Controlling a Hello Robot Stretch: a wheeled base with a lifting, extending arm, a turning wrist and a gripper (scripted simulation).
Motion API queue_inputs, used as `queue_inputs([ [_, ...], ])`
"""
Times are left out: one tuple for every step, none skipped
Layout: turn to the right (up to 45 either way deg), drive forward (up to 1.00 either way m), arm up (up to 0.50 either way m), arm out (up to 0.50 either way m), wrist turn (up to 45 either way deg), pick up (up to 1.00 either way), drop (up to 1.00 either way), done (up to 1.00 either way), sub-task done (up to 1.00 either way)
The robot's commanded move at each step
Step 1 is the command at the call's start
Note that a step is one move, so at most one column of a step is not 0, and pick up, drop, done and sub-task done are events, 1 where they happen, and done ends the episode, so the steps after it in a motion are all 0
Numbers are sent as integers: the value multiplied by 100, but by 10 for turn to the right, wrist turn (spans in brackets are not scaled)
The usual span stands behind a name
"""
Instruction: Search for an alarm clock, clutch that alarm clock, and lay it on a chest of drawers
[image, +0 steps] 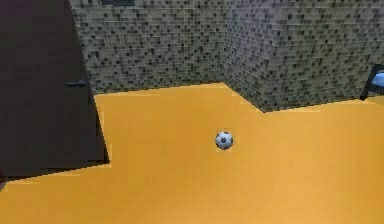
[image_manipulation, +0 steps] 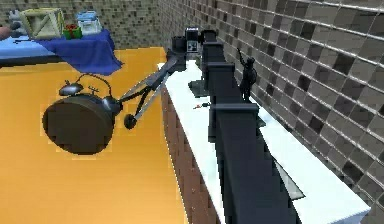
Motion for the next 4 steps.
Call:
queue_inputs([
  [0,0,0,0,450,0,0,0,0],
  [0,0,0,0,450,0,0,0,0],
  [0,0,0,0,450,0,0,0,0],
  [0,0,0,0,180,0,0,0,0],
])
